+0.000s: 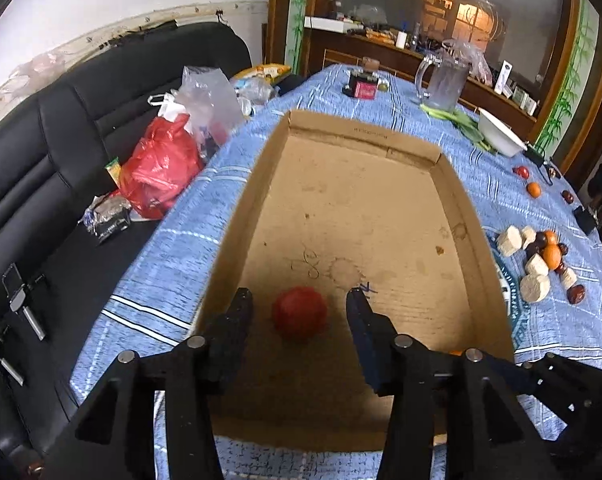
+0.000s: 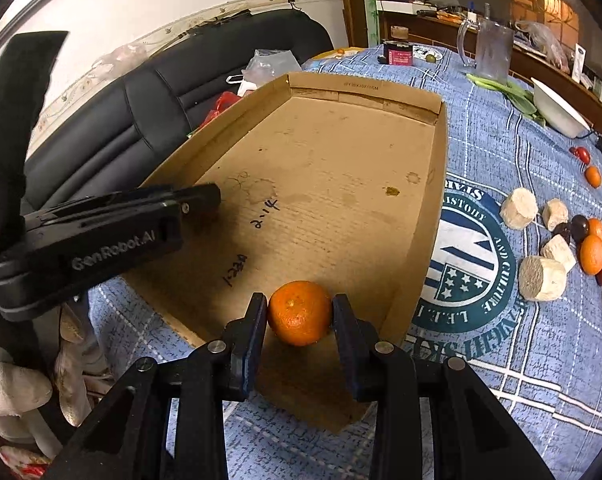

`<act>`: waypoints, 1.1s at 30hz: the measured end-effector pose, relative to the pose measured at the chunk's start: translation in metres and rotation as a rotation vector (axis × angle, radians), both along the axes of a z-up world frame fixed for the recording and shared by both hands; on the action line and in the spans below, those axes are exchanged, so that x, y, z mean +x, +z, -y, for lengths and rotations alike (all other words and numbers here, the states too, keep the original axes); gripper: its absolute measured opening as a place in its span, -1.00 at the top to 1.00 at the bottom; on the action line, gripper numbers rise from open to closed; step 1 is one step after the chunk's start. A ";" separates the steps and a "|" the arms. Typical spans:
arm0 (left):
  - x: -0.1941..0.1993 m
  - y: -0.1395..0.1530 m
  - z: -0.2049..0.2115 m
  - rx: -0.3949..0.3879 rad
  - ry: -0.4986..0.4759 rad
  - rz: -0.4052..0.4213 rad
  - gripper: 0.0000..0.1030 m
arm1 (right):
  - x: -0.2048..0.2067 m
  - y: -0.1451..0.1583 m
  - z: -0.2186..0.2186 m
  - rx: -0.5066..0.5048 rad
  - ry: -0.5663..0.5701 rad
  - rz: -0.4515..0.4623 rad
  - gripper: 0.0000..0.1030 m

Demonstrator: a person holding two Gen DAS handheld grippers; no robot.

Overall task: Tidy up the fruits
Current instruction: 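Lower the tomato into the tray and open the left tool while the right releases the mandarin, then grasp a beige cork block with the left tool while the right tool grasps a red jujube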

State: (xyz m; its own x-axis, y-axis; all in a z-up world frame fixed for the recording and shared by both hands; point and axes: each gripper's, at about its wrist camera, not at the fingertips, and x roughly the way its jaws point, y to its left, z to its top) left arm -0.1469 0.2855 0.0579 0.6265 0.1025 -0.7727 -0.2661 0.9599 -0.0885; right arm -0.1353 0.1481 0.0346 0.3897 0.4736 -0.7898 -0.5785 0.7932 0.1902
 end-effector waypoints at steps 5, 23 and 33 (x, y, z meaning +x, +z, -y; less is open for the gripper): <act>-0.012 0.022 0.004 0.023 0.005 0.057 -0.20 | -0.013 0.016 0.014 0.042 -0.029 0.055 -0.16; -0.033 0.060 0.115 0.227 -0.182 0.166 -0.43 | -0.028 0.035 0.146 0.231 -0.306 0.078 -0.29; -0.004 0.018 0.139 0.150 -0.272 0.067 -0.43 | -0.005 0.003 0.225 0.271 -0.493 0.016 -0.29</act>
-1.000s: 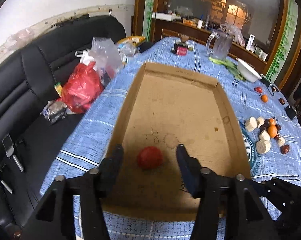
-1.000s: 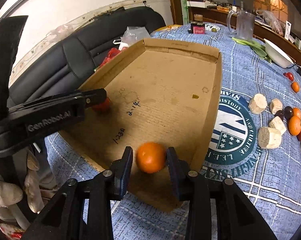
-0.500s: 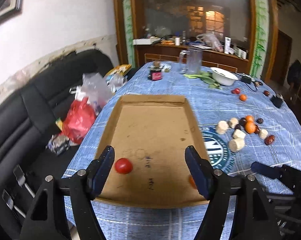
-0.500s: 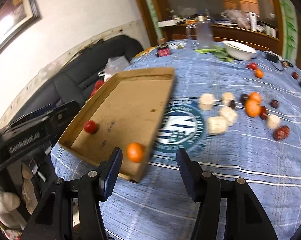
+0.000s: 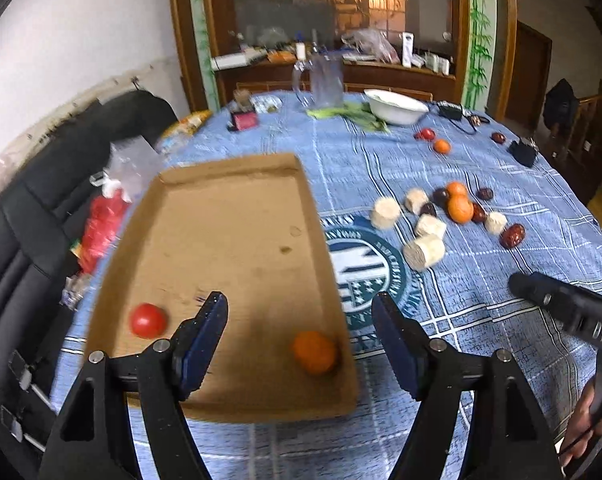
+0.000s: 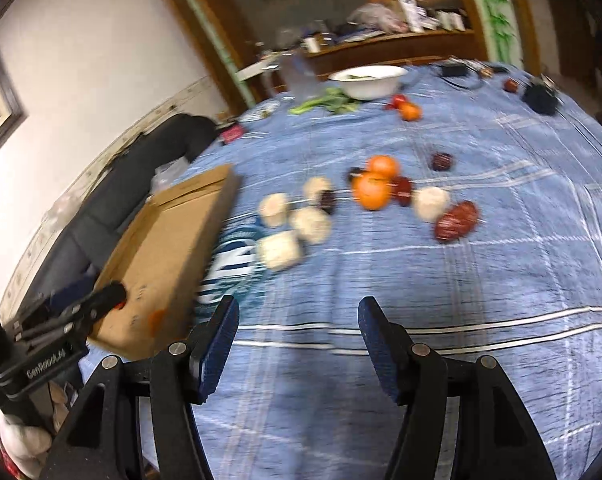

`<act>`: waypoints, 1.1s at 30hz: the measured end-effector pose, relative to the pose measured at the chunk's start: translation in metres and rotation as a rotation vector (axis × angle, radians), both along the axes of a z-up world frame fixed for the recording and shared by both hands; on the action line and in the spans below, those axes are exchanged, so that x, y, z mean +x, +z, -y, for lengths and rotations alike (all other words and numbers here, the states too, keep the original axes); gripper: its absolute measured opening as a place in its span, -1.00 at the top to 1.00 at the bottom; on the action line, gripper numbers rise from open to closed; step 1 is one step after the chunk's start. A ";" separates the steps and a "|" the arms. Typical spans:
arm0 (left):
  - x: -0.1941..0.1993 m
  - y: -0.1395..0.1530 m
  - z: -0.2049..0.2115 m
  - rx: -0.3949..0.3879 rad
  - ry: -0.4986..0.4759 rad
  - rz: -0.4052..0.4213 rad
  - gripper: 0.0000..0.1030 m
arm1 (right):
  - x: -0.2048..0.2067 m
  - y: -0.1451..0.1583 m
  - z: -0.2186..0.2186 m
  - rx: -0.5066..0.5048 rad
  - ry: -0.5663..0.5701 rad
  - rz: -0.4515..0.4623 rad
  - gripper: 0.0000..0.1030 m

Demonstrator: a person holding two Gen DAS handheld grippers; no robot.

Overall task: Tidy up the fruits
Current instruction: 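Grasp a beige cork block with the left tool while the right tool grasps a red jujube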

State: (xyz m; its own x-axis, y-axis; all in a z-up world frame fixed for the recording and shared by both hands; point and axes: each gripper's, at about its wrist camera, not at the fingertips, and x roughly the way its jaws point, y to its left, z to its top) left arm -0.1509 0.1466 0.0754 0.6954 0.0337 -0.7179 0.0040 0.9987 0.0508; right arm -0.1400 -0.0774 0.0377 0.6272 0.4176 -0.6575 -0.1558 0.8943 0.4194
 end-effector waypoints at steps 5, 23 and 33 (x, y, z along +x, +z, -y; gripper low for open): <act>0.017 -0.010 0.013 -0.050 -0.039 -0.028 -0.43 | 0.017 -0.005 0.029 -0.016 -0.060 -0.023 -0.29; 0.099 -0.054 0.088 -0.093 -0.164 -0.193 -0.42 | 0.078 -0.019 0.050 -0.153 -0.113 -0.095 -0.28; 0.104 -0.064 0.097 -0.048 -0.177 -0.167 0.26 | 0.089 -0.027 0.053 -0.169 -0.130 -0.094 0.11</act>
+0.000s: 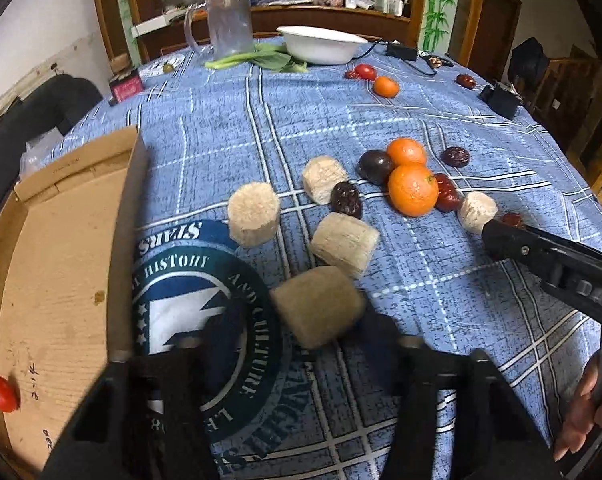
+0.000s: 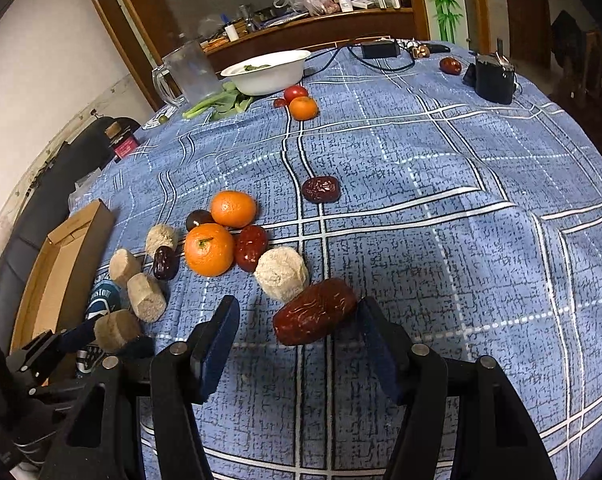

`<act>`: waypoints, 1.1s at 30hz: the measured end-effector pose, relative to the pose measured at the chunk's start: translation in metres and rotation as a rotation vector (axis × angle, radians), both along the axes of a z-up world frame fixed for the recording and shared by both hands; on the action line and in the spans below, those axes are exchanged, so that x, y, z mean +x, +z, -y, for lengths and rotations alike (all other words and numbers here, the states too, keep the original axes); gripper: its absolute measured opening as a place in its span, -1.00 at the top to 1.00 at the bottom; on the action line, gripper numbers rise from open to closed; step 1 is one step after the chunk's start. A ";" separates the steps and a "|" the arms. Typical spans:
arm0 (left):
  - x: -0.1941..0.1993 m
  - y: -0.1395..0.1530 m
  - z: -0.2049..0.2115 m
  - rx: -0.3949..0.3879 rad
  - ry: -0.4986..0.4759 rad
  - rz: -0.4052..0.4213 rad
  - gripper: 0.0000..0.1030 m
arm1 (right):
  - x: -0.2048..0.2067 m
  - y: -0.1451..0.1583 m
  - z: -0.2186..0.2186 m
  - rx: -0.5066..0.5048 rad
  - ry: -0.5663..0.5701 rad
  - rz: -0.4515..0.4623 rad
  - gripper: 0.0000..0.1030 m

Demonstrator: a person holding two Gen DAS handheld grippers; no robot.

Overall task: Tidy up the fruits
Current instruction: 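Grasp a beige cork block with the left tool while the right tool grasps a red jujube, then carry the cork block into the tray and open the left tool while the right drops the jujube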

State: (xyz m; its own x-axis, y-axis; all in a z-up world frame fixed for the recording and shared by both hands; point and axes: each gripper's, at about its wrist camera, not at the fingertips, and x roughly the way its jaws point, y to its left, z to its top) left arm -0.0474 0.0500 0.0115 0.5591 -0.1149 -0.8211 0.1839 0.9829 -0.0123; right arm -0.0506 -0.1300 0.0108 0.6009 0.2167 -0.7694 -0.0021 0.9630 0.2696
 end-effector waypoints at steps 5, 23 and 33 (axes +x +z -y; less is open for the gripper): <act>-0.009 0.003 -0.002 -0.026 -0.012 0.001 0.27 | -0.008 0.002 0.004 0.034 -0.001 0.002 0.11; -0.071 0.057 -0.097 -0.196 0.102 0.115 0.26 | -0.062 0.072 -0.066 0.007 0.152 0.144 0.10; -0.074 0.058 -0.177 -0.196 0.234 0.116 0.26 | -0.073 0.080 -0.147 -0.015 0.353 0.131 0.10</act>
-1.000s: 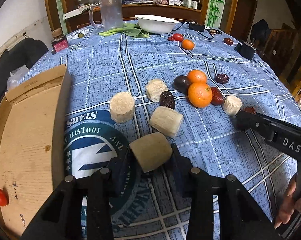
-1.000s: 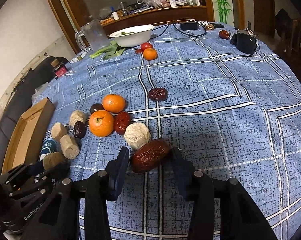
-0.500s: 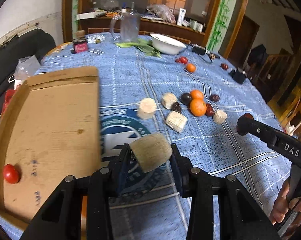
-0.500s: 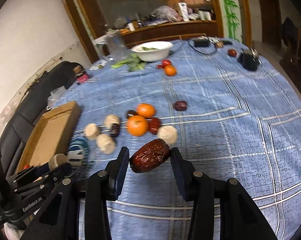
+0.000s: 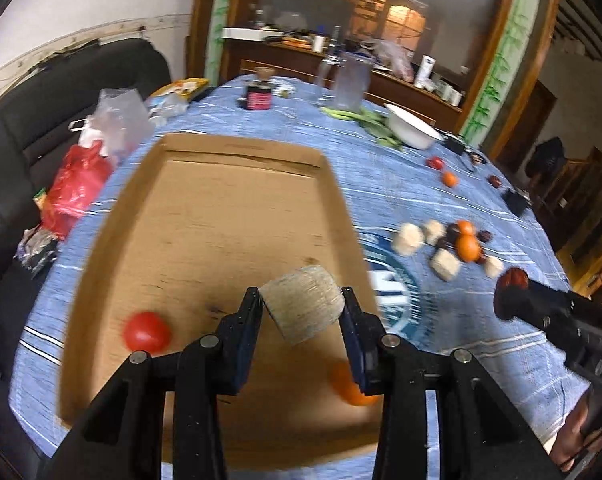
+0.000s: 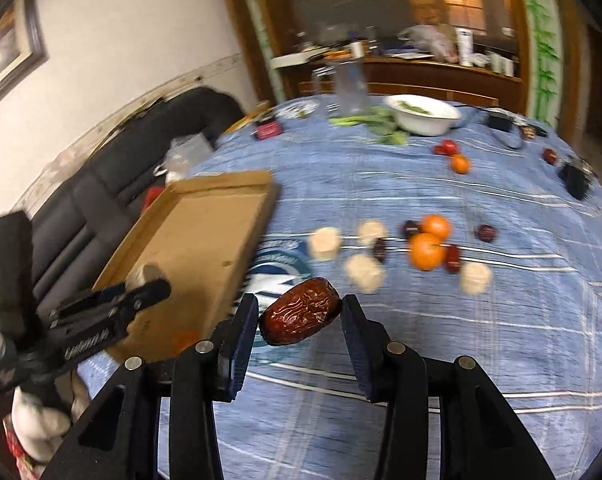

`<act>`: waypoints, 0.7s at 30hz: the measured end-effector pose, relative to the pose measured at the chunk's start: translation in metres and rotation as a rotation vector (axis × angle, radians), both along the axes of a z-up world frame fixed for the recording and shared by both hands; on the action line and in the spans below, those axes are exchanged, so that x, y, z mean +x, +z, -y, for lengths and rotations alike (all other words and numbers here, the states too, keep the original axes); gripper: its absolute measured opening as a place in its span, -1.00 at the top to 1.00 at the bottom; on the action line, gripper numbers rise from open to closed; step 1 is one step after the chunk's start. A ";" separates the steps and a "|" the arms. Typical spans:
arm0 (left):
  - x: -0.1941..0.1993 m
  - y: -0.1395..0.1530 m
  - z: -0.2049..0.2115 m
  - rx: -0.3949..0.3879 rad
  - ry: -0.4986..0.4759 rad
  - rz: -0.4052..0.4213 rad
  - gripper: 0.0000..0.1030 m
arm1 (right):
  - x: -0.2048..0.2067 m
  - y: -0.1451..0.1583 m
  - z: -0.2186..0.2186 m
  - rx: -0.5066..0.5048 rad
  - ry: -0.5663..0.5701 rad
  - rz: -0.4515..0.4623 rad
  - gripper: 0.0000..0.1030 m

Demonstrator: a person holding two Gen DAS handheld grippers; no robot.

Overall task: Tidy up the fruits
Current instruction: 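Carry the cork block into the tray and open the left tool while the right drops the jujube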

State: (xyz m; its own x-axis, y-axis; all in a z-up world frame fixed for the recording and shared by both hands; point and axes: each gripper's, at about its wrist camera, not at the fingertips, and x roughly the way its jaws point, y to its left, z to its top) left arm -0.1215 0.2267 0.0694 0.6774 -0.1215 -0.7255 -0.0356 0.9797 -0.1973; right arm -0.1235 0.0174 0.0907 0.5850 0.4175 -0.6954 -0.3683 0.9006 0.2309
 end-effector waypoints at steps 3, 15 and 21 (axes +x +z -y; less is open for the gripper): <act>0.013 0.005 -0.020 0.024 0.009 -0.014 0.26 | 0.010 -0.002 -0.030 -0.015 0.062 -0.014 0.10; 0.157 0.012 -0.084 0.069 0.072 -0.174 0.26 | 0.127 -0.004 -0.137 -0.093 0.166 -0.017 0.09; 0.201 -0.028 -0.095 0.016 0.095 -0.293 0.26 | 0.174 -0.036 -0.162 -0.159 0.158 -0.068 0.09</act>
State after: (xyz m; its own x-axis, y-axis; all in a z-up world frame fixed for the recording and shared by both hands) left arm 0.0800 0.3214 0.0413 0.4467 -0.0546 -0.8930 -0.1798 0.9723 -0.1494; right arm 0.0502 0.1794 0.0547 0.4710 0.3819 -0.7952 -0.4958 0.8602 0.1195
